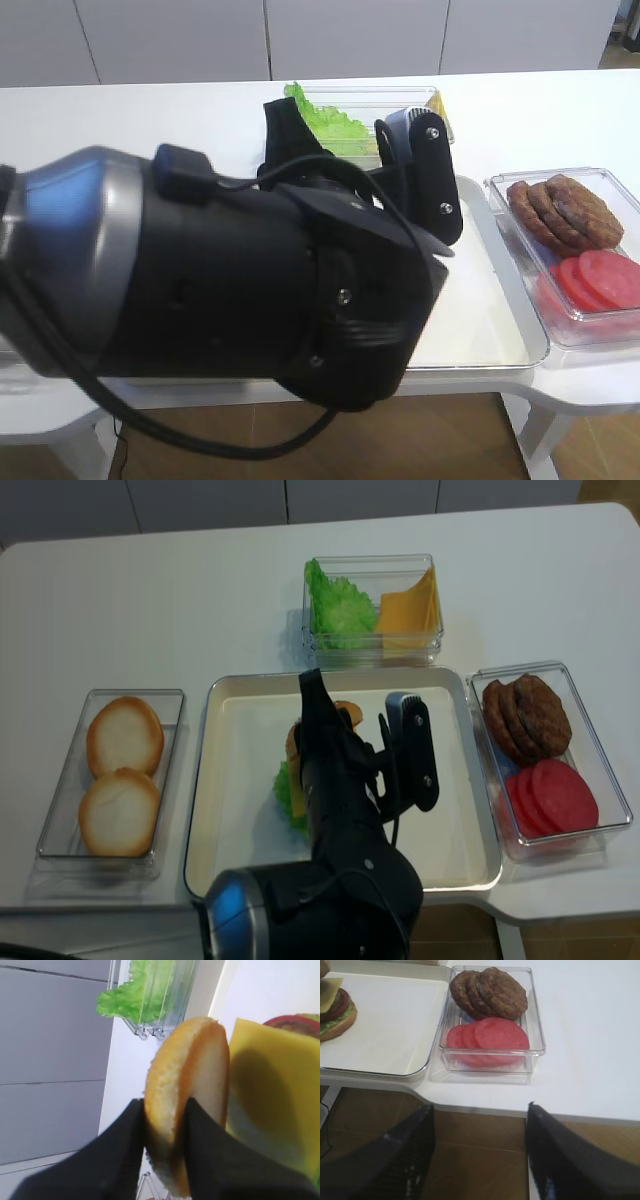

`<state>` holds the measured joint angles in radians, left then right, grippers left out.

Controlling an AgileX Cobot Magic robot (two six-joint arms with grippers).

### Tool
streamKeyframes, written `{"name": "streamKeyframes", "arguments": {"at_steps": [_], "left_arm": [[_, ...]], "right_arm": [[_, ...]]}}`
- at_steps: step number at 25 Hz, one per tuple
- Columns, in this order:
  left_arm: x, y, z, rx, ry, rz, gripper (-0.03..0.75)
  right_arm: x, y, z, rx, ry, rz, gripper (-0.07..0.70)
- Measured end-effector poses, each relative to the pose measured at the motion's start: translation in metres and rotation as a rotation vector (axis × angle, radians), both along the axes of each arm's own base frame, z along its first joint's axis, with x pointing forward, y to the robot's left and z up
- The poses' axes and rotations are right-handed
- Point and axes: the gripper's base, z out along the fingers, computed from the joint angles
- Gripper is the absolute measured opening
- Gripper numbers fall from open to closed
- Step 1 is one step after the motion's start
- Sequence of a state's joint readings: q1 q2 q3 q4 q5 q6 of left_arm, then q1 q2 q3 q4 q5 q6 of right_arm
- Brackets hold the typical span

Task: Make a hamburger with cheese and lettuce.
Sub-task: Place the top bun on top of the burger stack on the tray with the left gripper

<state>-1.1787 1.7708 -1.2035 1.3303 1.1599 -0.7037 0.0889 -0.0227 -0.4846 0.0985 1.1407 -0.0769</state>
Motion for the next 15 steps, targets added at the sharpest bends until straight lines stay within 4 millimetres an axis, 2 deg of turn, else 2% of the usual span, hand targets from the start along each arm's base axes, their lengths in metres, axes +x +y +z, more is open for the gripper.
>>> {"name": "streamKeyframes", "arguments": {"at_steps": [5,15], "left_arm": [[0.0,0.0,0.0,0.003,-0.004,-0.003,0.173],[0.003,-0.006,-0.013,0.051,-0.009,-0.009,0.172]], "right_arm": [[0.0,0.0,0.0,0.0,0.0,0.0,0.445],[0.0,0.0,0.0,0.0,0.0,0.0,0.445]]}}
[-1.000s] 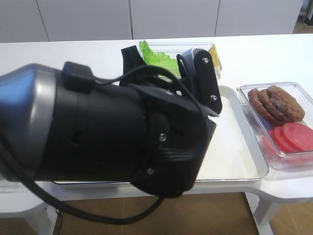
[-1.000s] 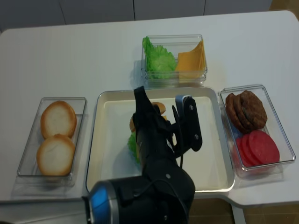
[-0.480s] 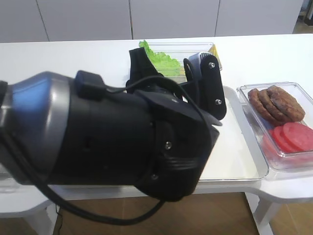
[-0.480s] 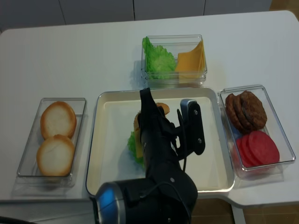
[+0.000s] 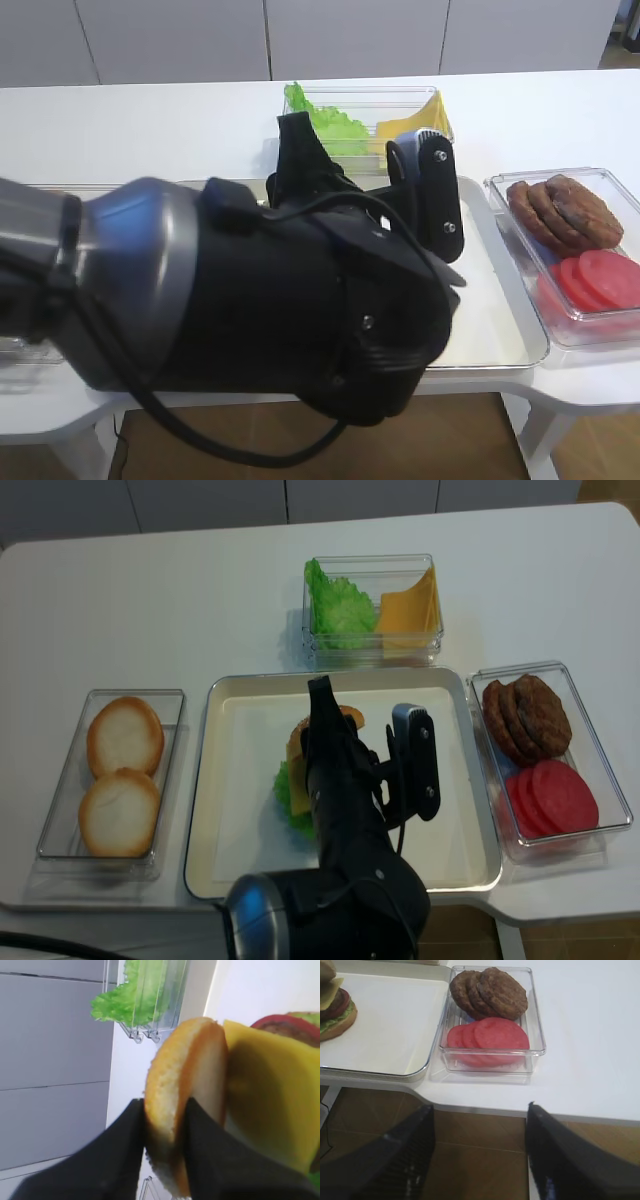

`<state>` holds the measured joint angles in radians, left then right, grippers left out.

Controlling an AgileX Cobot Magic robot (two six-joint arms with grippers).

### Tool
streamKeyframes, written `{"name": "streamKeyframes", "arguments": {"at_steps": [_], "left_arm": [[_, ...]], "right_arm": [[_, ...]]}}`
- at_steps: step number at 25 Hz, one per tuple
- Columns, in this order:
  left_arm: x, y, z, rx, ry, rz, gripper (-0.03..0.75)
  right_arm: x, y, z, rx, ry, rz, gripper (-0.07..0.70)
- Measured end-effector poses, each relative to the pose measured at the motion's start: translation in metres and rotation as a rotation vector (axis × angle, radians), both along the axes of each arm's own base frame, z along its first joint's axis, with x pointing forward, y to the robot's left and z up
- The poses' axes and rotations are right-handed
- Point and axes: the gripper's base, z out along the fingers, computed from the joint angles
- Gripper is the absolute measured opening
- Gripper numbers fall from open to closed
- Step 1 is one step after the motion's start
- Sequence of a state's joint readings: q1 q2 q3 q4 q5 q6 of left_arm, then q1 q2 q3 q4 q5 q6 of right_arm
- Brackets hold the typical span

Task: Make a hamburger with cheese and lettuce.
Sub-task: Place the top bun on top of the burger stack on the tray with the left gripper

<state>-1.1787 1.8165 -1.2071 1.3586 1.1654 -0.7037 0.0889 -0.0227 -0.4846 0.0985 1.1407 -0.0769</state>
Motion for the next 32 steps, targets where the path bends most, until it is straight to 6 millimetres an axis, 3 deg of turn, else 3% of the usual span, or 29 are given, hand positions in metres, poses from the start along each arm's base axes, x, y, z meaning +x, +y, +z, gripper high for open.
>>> {"name": "streamKeyframes", "arguments": {"at_steps": [16,32], "left_arm": [[-0.0047,-0.0025,0.0001,0.007,-0.006,-0.004,0.174],[-0.006,-0.0022,-0.0013,-0.002,0.013,0.007,0.244]], "right_arm": [[0.0,0.0,0.0,-0.002,0.0,0.001,0.445],[0.0,0.0,0.0,-0.002,0.0,0.001,0.445]]}}
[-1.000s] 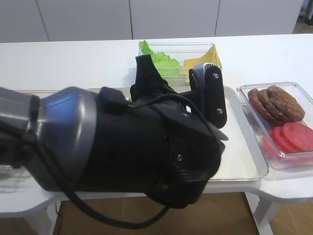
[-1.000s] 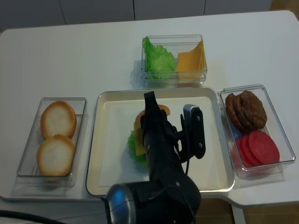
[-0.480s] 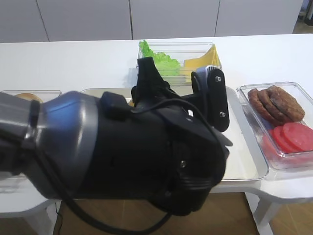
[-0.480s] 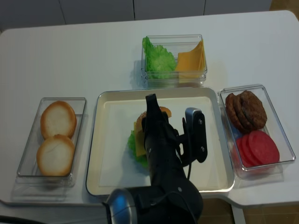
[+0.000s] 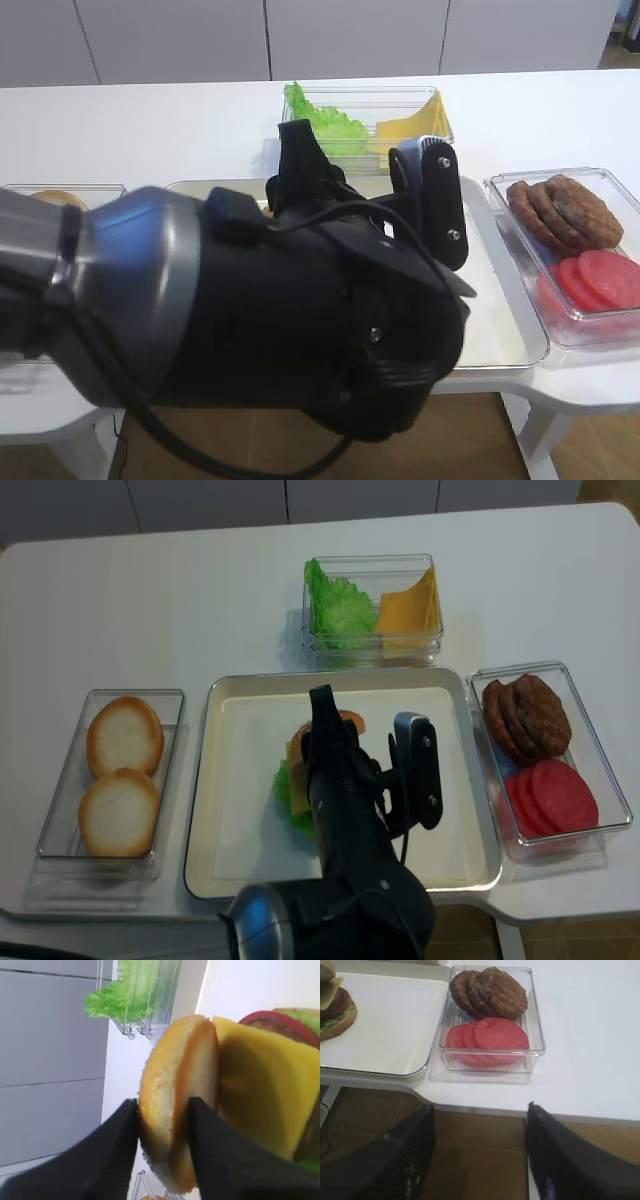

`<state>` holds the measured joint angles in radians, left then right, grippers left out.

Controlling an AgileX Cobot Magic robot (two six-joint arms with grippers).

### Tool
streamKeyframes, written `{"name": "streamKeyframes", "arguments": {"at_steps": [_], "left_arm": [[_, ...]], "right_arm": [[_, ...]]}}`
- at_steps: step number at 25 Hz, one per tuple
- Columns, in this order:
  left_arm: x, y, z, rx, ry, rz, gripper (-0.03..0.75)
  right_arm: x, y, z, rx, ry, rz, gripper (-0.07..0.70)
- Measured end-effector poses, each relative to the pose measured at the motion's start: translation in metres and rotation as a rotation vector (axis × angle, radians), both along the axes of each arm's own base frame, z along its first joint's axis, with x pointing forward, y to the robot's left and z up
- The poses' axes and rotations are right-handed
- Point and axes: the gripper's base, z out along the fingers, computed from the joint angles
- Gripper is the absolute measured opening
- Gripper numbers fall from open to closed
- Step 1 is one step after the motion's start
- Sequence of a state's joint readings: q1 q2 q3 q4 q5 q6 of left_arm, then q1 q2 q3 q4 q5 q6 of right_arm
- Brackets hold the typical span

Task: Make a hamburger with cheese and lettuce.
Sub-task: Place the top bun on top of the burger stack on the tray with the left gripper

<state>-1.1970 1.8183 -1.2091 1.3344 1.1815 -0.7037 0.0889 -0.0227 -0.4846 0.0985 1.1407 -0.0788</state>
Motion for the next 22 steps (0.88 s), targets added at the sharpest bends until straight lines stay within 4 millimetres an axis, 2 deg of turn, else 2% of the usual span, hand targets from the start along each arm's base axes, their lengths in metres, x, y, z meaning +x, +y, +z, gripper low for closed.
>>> {"name": "streamKeyframes", "arguments": {"at_steps": [9,15,22], "left_arm": [[-0.0004,0.0003,-0.0008,-0.003,0.009,0.005,0.256],[-0.0013,-0.0004,-0.003,-0.018,0.034,0.003,0.316],[-0.0021,-0.0001,-0.0047,-0.027,0.053,0.011,0.33]], "right_arm": [[0.0,0.0,0.0,0.0,0.0,0.0,0.445],[0.0,0.0,0.0,0.0,0.0,0.0,0.445],[0.0,0.0,0.0,0.0,0.0,0.0,0.445]]}}
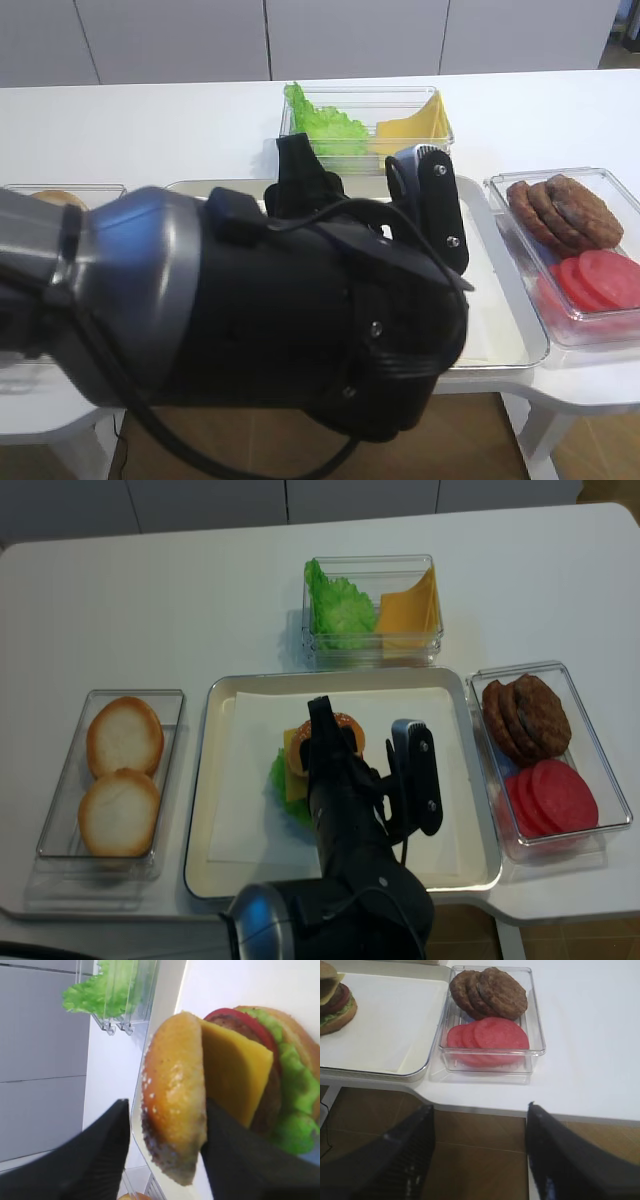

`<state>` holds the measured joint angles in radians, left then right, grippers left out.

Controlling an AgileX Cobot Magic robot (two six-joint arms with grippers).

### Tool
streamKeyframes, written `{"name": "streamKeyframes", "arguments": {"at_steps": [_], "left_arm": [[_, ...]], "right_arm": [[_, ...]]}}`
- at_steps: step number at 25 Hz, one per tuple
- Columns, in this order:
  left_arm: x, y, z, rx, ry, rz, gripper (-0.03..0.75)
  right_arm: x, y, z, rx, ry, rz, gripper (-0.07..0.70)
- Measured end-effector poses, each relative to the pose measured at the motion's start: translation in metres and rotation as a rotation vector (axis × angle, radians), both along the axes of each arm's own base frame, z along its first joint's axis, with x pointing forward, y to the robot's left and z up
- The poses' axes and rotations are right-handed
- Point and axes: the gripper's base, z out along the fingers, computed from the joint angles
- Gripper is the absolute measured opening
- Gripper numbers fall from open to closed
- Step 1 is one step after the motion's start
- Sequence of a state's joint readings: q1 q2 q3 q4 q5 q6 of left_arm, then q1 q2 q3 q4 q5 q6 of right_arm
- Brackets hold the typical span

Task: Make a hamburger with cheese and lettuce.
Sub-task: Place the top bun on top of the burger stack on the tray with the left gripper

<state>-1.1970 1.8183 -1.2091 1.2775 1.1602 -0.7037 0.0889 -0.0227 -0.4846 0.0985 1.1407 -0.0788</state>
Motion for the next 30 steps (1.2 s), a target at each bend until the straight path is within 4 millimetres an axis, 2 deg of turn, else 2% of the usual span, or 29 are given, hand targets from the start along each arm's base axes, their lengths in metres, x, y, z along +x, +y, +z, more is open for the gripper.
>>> {"name": "streamKeyframes", "arguments": {"at_steps": [22,30], "left_arm": [[-0.0019,-0.0053,-0.0048,-0.046,0.055,-0.043,0.397],[-0.0025,-0.006,-0.0059,-0.056,0.068,-0.046,0.443]], "right_arm": [[0.0,0.0,0.0,0.002,0.0,-0.001,0.445],[0.0,0.0,0.0,0.002,0.0,-0.001,0.445]]}}
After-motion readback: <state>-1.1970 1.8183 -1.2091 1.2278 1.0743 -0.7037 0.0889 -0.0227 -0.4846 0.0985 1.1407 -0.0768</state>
